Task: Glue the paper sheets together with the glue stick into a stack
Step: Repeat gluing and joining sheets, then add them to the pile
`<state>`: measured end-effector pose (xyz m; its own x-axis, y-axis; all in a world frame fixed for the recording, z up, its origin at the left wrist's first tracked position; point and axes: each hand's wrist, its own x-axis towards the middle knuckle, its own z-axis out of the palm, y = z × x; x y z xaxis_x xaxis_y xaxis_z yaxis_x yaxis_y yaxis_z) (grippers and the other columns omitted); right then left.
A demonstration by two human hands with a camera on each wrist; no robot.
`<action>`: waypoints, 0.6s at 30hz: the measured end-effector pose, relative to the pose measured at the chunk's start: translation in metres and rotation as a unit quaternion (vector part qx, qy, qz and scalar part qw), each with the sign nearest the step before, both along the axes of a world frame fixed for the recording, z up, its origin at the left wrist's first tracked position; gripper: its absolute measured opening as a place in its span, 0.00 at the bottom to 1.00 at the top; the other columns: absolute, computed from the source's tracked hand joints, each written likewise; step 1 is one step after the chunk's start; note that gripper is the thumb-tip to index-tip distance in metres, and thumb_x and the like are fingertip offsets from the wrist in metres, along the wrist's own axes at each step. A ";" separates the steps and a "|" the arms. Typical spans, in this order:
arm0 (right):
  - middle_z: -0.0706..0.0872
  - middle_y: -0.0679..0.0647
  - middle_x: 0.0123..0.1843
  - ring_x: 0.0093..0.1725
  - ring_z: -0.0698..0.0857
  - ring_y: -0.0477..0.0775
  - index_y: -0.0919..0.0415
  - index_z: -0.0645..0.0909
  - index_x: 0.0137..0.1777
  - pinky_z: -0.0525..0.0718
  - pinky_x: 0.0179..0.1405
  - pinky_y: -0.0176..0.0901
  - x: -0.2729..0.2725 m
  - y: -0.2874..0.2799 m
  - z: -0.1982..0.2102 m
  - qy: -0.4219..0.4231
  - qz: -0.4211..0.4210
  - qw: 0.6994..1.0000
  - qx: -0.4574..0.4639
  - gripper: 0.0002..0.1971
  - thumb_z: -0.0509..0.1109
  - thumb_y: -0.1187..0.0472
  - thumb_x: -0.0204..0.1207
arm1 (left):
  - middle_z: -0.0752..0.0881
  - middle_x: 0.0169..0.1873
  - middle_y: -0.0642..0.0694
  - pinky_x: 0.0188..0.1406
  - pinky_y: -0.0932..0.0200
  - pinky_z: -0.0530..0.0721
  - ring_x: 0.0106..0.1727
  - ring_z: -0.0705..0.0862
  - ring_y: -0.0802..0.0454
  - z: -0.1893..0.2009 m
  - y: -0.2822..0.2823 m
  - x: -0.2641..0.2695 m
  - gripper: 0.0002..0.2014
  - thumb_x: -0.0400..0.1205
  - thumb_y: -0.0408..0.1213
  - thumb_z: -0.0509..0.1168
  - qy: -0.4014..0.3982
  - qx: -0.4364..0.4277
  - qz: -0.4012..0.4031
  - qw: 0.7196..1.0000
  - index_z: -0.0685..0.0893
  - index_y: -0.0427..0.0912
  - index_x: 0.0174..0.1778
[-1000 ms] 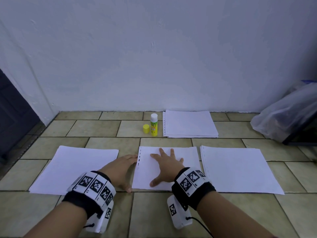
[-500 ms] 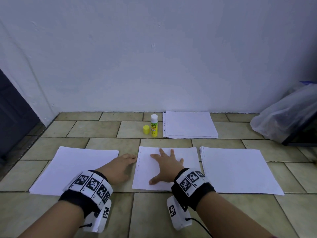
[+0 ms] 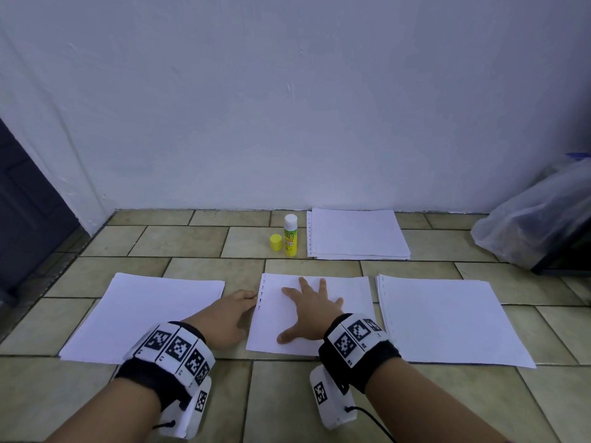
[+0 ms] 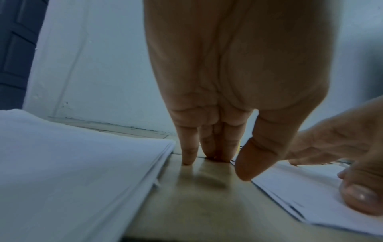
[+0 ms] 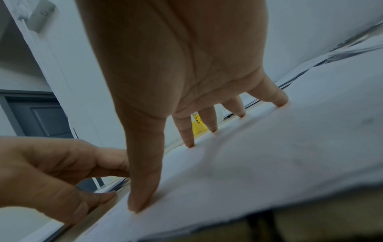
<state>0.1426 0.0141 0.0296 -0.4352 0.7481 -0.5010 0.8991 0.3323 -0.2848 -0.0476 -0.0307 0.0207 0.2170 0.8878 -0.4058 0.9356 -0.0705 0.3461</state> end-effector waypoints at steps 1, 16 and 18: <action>0.39 0.50 0.86 0.83 0.34 0.68 0.43 0.48 0.84 0.47 0.74 0.81 0.001 0.000 -0.001 0.001 -0.001 1.000 0.001 0.51 0.76 0.39 0.68 | 0.55 0.83 0.53 0.80 0.62 0.60 0.82 0.59 0.55 0.001 0.000 0.000 0.35 0.80 0.27 0.61 -0.005 0.000 0.006 1.000 0.58 0.46 0.84; 0.43 0.51 0.86 0.83 0.35 0.69 0.45 0.52 0.83 0.53 0.74 0.80 -0.007 -0.002 0.000 -0.034 -0.004 0.998 0.047 0.40 0.68 0.42 0.77 | 0.72 0.67 0.54 0.62 0.59 0.77 0.65 0.76 0.55 0.015 0.003 0.018 0.30 0.75 0.48 0.74 0.041 0.038 0.077 0.995 0.73 0.48 0.72; 0.43 0.52 0.86 0.83 0.35 0.70 0.45 0.51 0.83 0.52 0.74 0.80 -0.006 -0.002 0.000 -0.043 0.005 0.998 0.055 0.40 0.67 0.41 0.77 | 0.72 0.66 0.54 0.60 0.58 0.78 0.63 0.76 0.55 0.016 0.005 0.021 0.30 0.74 0.48 0.75 0.065 0.036 0.081 0.994 0.74 0.48 0.70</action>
<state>0.1361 0.0124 0.0299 -0.4028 0.7964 -0.4511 0.9147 0.3672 -0.1686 -0.0262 -0.0256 0.0368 0.0196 0.9345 -0.3554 0.9731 0.0638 0.2214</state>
